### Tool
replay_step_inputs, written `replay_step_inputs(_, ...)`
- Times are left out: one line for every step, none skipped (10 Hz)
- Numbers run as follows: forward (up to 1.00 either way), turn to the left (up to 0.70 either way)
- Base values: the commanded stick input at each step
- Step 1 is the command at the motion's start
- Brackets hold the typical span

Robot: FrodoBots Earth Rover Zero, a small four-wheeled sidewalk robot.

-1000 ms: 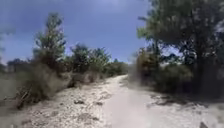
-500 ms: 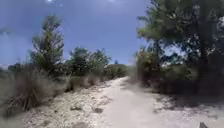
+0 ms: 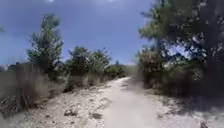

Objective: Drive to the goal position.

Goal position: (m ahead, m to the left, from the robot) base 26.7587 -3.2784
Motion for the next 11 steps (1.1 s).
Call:
replay_step_inputs(0.45,0.0)
replay_step_inputs(0.45,0.0)
replay_step_inputs(0.45,0.0)
replay_step_inputs(0.45,0.0)
replay_step_inputs(0.45,0.0)
replay_step_inputs(0.45,0.0)
replay_step_inputs(0.45,0.0)
replay_step_inputs(0.45,0.0)
replay_step_inputs(0.45,0.0)
replay_step_inputs(0.45,0.0)
replay_step_inputs(0.45,0.14)
